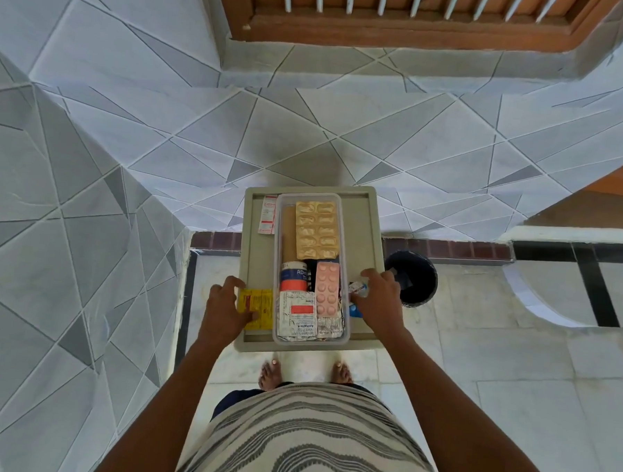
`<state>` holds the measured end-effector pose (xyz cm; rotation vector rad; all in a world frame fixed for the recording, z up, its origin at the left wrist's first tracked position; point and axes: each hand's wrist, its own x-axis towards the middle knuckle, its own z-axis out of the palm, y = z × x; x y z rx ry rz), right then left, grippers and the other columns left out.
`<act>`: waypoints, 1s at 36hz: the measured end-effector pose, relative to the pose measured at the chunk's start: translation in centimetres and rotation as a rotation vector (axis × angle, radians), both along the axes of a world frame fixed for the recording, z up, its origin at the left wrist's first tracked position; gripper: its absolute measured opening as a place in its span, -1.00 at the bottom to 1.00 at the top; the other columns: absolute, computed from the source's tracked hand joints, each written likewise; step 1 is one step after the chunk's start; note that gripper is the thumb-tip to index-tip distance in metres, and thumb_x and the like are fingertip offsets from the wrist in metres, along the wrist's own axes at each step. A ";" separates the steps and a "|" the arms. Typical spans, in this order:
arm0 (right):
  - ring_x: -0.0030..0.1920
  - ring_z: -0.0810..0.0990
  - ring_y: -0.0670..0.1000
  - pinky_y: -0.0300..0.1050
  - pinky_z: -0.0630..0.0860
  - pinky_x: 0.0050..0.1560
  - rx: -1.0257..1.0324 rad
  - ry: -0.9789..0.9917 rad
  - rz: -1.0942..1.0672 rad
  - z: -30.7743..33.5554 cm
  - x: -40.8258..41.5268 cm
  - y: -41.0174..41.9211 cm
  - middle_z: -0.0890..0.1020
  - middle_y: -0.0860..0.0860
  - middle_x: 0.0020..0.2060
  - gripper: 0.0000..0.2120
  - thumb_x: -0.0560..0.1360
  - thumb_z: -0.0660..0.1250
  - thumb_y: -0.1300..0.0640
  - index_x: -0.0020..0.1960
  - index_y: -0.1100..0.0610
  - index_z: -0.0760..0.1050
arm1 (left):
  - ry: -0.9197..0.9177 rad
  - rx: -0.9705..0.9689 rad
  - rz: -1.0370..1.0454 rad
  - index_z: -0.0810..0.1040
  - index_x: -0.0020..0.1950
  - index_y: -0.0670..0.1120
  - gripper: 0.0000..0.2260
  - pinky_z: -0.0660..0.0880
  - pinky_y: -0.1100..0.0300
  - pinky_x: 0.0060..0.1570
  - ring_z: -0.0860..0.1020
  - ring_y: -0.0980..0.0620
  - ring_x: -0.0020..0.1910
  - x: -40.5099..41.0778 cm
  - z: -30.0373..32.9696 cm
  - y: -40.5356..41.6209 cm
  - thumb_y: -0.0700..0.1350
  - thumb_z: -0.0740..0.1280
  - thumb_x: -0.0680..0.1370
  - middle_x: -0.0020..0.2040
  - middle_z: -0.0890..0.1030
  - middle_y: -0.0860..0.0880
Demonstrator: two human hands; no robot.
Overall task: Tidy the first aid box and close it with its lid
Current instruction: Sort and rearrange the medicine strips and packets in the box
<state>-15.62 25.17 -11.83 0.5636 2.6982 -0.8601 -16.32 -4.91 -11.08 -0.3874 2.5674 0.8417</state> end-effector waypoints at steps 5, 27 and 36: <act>-0.06 0.62 0.11 0.10 0.64 -0.09 0.018 0.025 -0.013 -0.3 -1.1 0.2 0.61 0.04 -0.04 -0.62 0.31 0.61 0.10 0.07 0.05 0.56 | 0.010 -0.008 0.013 0.40 0.16 0.02 -0.46 0.62 0.01 -0.06 0.55 -0.06 0.01 -0.1 -0.2 0.0 -0.07 0.63 0.33 0.10 0.51 -0.13; -0.20 0.63 -0.03 -0.12 0.58 -0.14 -0.311 0.446 -0.321 4.7 1.0 -1.9 0.62 -0.04 -0.28 -0.86 0.54 0.40 0.18 -0.15 0.04 0.49 | 0.061 0.357 0.261 0.61 0.01 -0.21 -0.73 0.67 -0.15 -0.12 0.67 -0.23 -0.08 -1.7 2.0 -3.6 -0.15 0.56 0.41 -0.09 0.66 -0.22; -0.17 0.65 -0.09 -0.16 0.59 -0.15 -0.347 0.539 -0.216 5.9 0.2 -3.8 0.65 -0.12 -0.21 -0.79 0.54 0.41 0.17 -0.06 -0.15 0.50 | 0.140 0.667 0.410 0.60 0.07 -0.16 -0.82 0.67 -0.06 -0.11 0.69 -0.16 -0.03 -4.2 6.0 -1.4 -0.24 0.49 0.50 -0.03 0.68 -0.15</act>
